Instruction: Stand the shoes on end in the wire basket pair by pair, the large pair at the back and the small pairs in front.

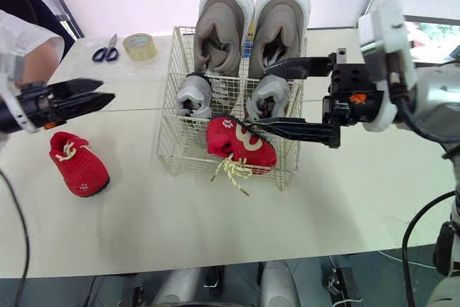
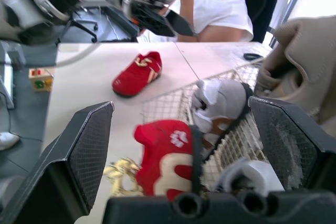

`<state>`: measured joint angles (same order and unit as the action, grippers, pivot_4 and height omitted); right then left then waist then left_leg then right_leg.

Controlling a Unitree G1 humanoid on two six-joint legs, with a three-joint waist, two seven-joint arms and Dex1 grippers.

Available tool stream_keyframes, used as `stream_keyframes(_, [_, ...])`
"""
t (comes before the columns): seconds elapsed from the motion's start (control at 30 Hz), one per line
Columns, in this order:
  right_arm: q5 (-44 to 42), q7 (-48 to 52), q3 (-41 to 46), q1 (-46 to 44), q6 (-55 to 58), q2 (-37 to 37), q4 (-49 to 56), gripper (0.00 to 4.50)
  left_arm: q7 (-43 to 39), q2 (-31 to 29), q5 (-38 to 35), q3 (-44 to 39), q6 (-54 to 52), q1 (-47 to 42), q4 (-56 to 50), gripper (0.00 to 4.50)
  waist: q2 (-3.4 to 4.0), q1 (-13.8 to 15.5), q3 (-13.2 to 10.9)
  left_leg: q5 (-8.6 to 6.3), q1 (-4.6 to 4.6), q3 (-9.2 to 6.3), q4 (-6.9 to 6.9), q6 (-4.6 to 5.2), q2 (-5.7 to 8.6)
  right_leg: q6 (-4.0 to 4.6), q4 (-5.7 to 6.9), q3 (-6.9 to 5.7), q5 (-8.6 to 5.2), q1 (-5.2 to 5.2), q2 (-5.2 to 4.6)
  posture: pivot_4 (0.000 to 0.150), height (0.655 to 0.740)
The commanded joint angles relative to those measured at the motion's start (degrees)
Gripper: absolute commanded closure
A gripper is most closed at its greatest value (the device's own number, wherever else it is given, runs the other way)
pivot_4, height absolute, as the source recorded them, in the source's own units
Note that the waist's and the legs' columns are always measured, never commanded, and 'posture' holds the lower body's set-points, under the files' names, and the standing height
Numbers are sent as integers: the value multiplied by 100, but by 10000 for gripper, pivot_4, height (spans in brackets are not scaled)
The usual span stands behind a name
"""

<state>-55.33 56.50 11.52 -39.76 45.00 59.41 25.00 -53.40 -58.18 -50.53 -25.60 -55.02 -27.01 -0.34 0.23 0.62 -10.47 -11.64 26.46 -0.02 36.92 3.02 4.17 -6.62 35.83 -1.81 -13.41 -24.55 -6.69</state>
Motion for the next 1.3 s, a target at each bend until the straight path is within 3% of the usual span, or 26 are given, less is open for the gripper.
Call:
stream_keyframes(0.03, [1133, 141, -516, -105, -866, -19, 2, 406, -88, -29, -149, -241, 65, -16, -214, 0, 0, 25, 0, 0, 1, 0, 0, 0, 0, 0, 0, -1, 0, -1, 0, 1500, 7400])
stream_keyframes(0.13, [1959, 179, -866, 101, -1598, -77, 167, 406, -283, 88, -357, -84, 20, -124, -406, 0, 0, 15, 0, 0, 4, 1, -1, -1, 3, 0, -4, -1, 0, -2, -2, 1500, 7400])
stream_keyframes(0.27, [2193, 271, -927, 464, -1868, -89, 557, 406, -606, 162, -443, 423, -23, -403, -593, 0, 0, 16, 0, 1, 3, 1, -8, -3, 3, -2, -5, -1, 1, -4, 0, 1500, 7400])
stream_keyframes(0.6, [3544, 94, -1561, 687, -2927, -550, 880, 406, -1011, 667, 59, 1536, 193, -1542, 10, 0, -2, -5, 1, 8, -5, 1, 0, -11, 1, -2, 17, -1, 1, -2, 9, 1500, 7400])
stream_keyframes(1.13, [4731, -2, -2221, 324, -3830, -1384, 366, 406, -1128, 840, 150, 1552, 77, -1579, -65, 0, -3, 6, 1, 13, -6, -1, 11, -15, -1, -4, 27, -2, 2, 3, 18, 1500, 7400])
stream_keyframes(1.3, [4827, 8, -2198, 254, -4168, -1538, 273, 23192, -1049, 876, 87, 1478, 19, -1461, -177, 0, -3, 3, 1, 14, -8, -2, 13, -15, 0, -4, 28, -3, 2, 5, 20, 1500, 7400])
